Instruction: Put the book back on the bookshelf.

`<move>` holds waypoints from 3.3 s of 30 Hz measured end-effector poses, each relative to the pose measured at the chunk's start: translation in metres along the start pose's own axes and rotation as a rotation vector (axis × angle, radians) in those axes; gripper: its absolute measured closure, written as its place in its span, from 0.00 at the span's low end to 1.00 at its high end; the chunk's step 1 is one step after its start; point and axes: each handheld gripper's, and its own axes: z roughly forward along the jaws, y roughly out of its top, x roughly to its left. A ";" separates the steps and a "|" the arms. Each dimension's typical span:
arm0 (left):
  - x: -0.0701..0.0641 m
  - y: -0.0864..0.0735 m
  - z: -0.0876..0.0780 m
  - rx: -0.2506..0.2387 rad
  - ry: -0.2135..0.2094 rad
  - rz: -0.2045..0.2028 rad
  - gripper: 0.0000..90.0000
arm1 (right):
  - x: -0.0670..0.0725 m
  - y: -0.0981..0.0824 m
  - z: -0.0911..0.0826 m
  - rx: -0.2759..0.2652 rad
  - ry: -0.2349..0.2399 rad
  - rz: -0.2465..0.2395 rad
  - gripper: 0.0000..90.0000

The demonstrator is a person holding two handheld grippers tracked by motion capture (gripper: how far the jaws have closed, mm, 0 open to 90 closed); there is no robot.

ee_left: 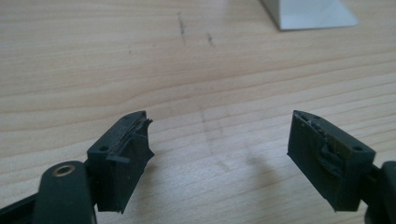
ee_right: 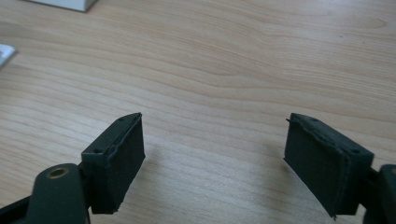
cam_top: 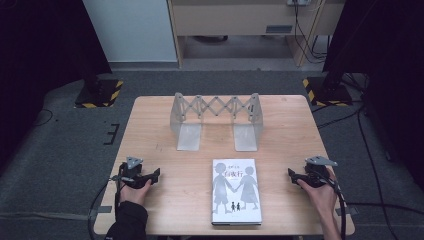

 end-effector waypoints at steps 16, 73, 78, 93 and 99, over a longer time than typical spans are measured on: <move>-0.033 0.010 -0.010 -0.113 -0.177 0.069 0.25 | 0.017 0.009 -0.014 -0.077 0.099 -0.036 0.25; -0.128 0.012 -0.011 -0.113 -0.414 0.222 0.27 | 0.081 0.028 -0.023 -0.134 0.315 -0.079 0.26; -0.133 0.011 -0.008 -0.099 -0.426 0.232 0.27 | 0.084 0.027 -0.021 -0.131 0.329 -0.075 0.26; -0.150 0.006 -0.001 -0.079 -0.458 0.261 0.25 | 0.097 0.024 -0.016 -0.110 0.364 -0.090 0.27; -0.156 0.004 0.001 -0.062 -0.470 0.275 0.24 | 0.102 0.023 -0.013 -0.098 0.384 -0.090 0.27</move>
